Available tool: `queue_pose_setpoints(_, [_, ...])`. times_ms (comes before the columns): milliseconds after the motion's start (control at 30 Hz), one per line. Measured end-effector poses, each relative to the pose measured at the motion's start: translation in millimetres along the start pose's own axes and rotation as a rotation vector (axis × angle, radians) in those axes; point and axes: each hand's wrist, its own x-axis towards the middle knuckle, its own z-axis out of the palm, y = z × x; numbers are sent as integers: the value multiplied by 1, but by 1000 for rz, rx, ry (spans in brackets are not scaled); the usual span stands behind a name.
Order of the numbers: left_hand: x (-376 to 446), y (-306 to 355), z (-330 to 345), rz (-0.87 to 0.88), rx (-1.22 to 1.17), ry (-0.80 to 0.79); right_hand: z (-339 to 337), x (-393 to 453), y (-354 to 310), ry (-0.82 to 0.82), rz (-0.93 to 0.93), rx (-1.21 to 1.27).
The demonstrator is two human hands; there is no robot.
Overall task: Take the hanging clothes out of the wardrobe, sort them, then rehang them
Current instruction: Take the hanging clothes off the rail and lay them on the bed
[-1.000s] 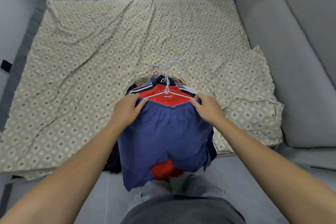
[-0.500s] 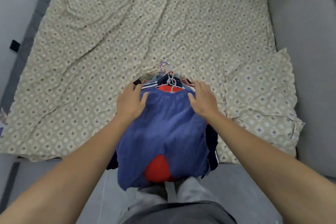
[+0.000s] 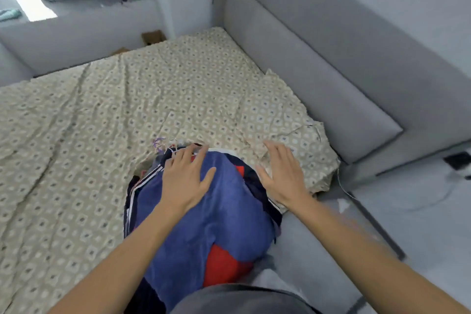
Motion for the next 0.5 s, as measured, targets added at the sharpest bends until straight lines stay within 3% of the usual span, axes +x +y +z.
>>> queue_pose_setpoints(300, [-27,179,-2,572,-160,-54,-106,-220,50,398,507,-86])
queue_pose_setpoints(500, [-103,327,11,954,-234,-117,-135,-399,64,558,870,-180])
